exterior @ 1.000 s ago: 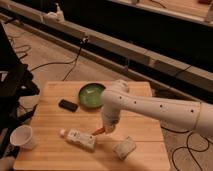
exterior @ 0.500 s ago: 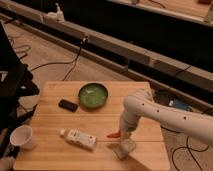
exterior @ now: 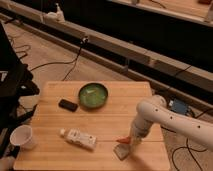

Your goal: Place the pepper on the white sponge

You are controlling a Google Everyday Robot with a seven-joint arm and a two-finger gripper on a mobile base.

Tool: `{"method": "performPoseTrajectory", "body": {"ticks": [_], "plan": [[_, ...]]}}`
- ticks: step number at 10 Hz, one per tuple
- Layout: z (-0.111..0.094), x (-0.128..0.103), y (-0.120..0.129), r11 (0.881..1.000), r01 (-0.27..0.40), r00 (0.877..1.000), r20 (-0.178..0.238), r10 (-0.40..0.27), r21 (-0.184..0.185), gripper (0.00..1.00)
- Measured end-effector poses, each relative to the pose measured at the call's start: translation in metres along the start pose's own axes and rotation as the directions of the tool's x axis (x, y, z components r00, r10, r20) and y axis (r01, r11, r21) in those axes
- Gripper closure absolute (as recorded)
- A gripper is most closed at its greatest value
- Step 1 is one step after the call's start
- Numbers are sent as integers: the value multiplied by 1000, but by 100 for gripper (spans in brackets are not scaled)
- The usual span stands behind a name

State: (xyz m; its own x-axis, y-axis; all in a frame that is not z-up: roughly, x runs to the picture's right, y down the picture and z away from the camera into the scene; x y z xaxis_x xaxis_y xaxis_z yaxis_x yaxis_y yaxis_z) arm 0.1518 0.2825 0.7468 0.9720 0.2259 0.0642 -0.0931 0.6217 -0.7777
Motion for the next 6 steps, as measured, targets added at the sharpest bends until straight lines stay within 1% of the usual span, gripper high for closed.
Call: {"method": "performPoseTrajectory", "body": {"ticks": [3,4,6], "plan": [[10,-3,3,1000,5,1000,5,-5,-26,30],[12,-4,3,999,9,1000,10,-9,-31,26],[15,-7,3,999,17,1000,17,-16,-36,26]]}}
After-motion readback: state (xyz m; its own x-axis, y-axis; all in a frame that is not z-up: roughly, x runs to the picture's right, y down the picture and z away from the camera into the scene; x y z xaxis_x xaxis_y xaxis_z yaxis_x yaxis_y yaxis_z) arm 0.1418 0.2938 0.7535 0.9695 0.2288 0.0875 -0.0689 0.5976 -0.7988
